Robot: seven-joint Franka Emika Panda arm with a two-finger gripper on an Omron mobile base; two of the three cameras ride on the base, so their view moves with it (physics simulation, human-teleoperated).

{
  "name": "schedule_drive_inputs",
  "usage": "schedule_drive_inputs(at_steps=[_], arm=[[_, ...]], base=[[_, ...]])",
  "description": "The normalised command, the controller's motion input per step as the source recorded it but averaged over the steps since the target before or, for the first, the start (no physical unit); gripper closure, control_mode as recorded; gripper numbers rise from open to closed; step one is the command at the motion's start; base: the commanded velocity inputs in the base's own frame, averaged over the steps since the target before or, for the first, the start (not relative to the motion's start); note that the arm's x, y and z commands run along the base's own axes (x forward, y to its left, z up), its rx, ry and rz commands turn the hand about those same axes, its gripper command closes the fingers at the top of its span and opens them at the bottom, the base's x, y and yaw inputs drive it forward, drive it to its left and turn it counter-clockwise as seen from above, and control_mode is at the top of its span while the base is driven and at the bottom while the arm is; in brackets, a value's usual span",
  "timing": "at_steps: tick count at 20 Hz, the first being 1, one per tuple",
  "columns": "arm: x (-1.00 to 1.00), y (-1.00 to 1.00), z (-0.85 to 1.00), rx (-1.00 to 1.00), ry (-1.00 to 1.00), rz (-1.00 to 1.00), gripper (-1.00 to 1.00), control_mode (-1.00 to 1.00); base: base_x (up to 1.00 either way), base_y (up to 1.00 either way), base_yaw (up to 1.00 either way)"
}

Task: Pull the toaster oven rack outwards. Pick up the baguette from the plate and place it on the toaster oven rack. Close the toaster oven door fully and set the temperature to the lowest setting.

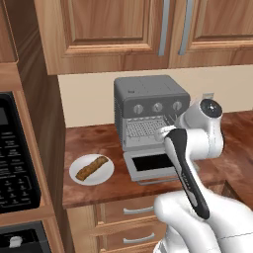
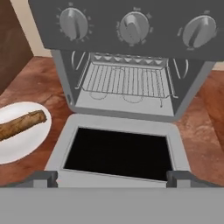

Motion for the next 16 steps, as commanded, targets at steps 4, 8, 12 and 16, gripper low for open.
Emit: schedule_drive_inputs(at_steps=[4, 8, 12, 16], arm=[[0.00, 0.00, 0.00, 0.00, -0.14, 0.00, -1.00, -1.00], [0.00, 0.00, 0.00, 0.00, -0.06, 0.00, -1.00, -1.00], [0.00, 0.00, 0.00, 0.00, -0.07, 0.00, -1.00, -1.00], [0.00, 0.00, 0.00, 0.00, -0.07, 0.00, -1.00, -1.00]], base=[[0.00, 0.00, 0.00], [0.00, 0.00, 0.00], [0.00, 0.00, 0.00], [0.00, 0.00, 0.00]])
